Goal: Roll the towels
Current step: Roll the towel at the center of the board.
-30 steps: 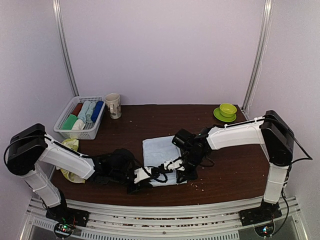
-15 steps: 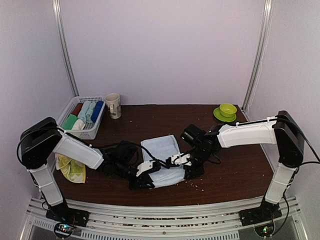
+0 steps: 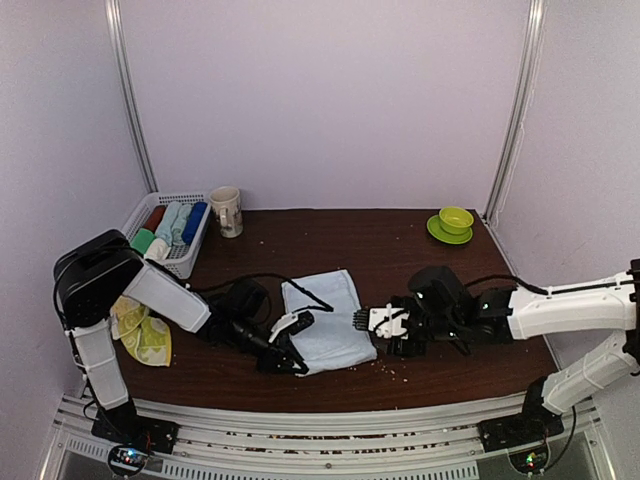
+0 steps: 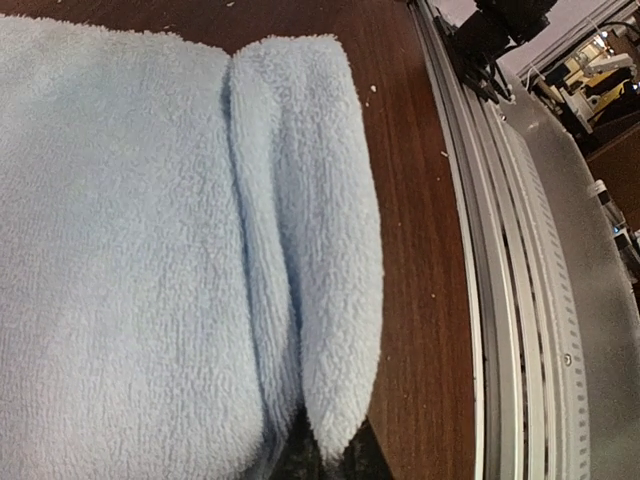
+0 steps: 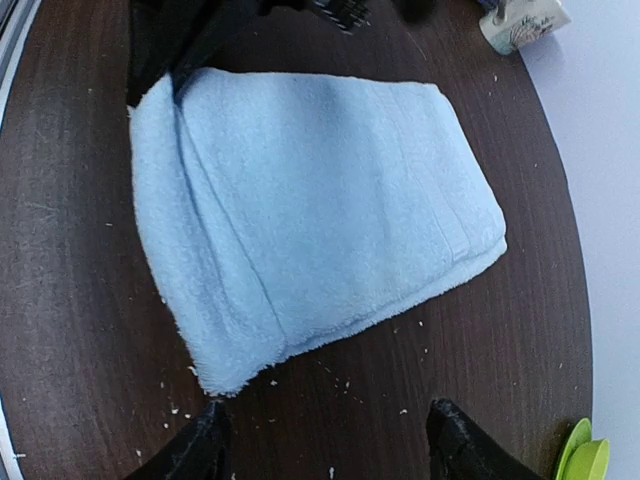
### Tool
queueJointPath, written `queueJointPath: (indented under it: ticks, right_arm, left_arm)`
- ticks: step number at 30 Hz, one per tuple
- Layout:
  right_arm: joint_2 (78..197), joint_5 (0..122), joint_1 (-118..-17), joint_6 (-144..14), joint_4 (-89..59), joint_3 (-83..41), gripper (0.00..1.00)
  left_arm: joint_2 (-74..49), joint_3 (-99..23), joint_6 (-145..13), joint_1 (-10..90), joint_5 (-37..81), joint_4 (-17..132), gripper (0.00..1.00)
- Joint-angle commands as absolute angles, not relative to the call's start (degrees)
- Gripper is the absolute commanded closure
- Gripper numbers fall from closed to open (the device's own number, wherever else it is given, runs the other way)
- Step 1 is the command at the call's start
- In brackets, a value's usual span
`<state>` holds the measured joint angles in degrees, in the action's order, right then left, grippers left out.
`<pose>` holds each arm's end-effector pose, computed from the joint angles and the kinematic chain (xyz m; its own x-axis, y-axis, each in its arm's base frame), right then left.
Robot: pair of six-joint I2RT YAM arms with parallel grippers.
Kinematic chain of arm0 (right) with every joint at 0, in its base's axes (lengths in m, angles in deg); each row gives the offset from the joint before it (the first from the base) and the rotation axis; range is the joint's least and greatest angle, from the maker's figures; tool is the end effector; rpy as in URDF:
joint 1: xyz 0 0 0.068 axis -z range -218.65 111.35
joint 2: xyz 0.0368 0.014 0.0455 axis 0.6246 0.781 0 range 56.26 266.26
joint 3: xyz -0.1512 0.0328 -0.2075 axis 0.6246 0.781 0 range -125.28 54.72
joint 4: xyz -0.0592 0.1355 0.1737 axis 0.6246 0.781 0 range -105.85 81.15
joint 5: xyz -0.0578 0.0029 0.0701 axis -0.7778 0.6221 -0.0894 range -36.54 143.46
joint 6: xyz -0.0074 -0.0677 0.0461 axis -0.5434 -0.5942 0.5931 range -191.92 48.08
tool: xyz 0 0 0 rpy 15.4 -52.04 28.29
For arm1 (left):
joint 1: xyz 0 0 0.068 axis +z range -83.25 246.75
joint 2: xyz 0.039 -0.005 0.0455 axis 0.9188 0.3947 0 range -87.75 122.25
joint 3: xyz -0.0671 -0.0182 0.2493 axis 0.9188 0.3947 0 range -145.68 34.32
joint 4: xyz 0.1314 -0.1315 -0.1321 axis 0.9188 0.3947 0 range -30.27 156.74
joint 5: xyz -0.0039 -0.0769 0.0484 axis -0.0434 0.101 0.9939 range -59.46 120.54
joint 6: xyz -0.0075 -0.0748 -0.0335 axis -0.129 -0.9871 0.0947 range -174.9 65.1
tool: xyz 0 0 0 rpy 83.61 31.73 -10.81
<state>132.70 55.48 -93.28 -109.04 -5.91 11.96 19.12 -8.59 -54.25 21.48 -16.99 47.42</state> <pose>0.1565 0.2250 0.1896 0.1824 -0.7851 -0.5919 -0.9026 0.1050 -0.4174 0.1834 -0.2603 0.0948 -0.5427 0.5588 -0.6270 0.8080 0.1437 -0.5714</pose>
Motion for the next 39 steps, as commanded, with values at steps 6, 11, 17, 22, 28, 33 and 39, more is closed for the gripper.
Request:
queueJointPath:
  ticks: [6,11,17,22,28,33,39]
  right_arm:
    - [128.9,39.1,-105.9,-118.0,-37.0,30.3,0.34]
    - [135.9,31.3,-110.6,-121.8,-41.9,31.1,0.34]
    - [143.0,27.4,-112.8,-124.7,-47.5,30.4,0.35]
    - [148.4,23.6,-112.8,-126.1,-50.1,28.8,0.38]
    - [154.4,20.3,-112.9,-129.0,-54.9,27.7,0.43]
    - [159.6,18.6,-112.8,-132.0,-59.5,26.3,0.44]
    - [163.8,19.7,-112.5,-131.7,-58.3,22.8,0.5]
  left_arm:
    - [26.1,-10.1,-66.6,23.4,-13.1,51.6,1.0]
    - [28.8,-10.3,-70.7,24.8,-16.7,50.7,1.0]
    - [28.3,-8.6,-73.7,25.5,-19.1,47.4,1.0]
    - [29.2,-9.0,-74.8,26.4,-19.3,47.5,1.0]
    - [29.4,-8.7,-75.7,26.8,-20.3,46.7,1.0]
    - [29.5,-8.7,-75.8,27.2,-20.6,46.6,1.0]
    - [29.7,-8.6,-75.7,27.4,-20.8,46.6,1.0]
